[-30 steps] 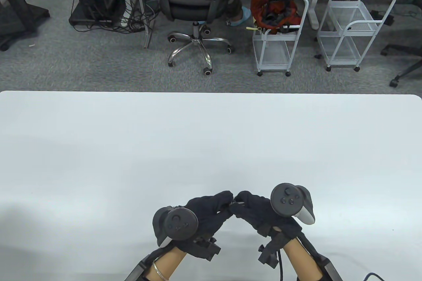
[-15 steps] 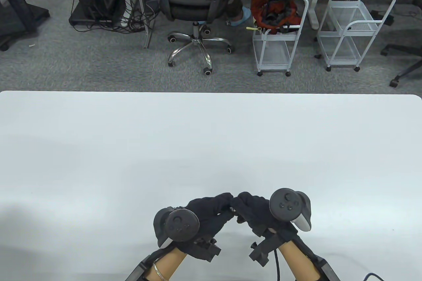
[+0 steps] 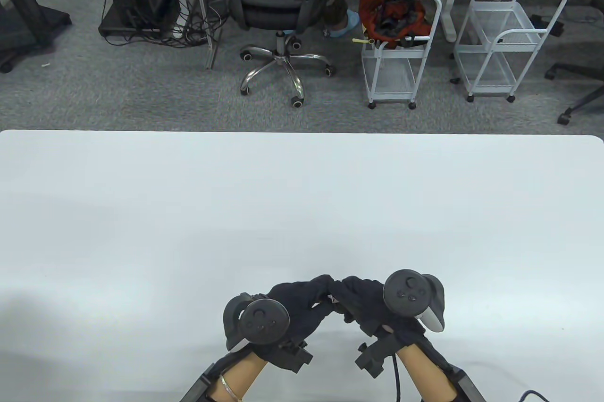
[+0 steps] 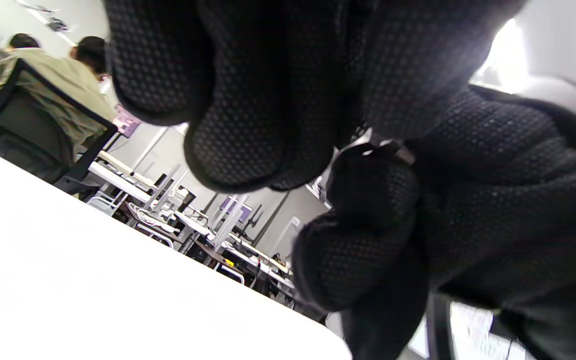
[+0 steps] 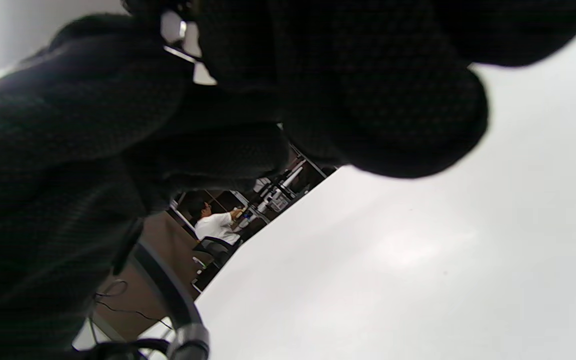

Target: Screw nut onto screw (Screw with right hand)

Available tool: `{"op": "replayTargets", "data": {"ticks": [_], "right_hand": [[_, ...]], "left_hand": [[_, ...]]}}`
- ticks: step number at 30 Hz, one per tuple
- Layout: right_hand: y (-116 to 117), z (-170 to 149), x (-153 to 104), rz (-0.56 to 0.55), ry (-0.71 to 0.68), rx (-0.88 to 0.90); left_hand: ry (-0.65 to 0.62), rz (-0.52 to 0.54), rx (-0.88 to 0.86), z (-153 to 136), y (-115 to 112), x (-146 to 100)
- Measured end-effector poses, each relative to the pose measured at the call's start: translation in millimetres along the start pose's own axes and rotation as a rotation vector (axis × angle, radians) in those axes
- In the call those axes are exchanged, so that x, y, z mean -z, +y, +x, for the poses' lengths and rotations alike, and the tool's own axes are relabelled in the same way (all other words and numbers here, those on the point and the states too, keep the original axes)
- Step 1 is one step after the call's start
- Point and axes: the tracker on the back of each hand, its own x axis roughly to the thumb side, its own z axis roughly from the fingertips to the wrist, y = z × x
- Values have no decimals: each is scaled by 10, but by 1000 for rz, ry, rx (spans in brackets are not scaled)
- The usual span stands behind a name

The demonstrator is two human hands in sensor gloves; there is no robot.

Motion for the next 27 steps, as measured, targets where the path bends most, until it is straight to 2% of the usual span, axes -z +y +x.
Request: {"op": "replayTargets", "data": {"ticks": [3, 5, 7, 10, 12, 19, 27], "right_hand": [[14, 4, 11, 24, 45, -97], [45, 1, 23, 60, 62, -238], [92, -4, 37, 89, 69, -365], [197, -4, 70, 187, 37, -550], [287, -12, 80, 257, 64, -649], [586, -95, 94, 377, 56, -827], [737, -114, 84, 448, 49, -919]], "left_hand": [[-42, -48, 142, -26, 17, -8], [-58, -76, 251, -81, 35, -17], [-56, -125, 281, -149, 48, -25], [-6, -94, 289, -267, 83, -38], [27, -85, 272, -333, 110, -47], [62, -98, 276, -416, 112, -56], [62, -103, 275, -413, 96, -52]]}}
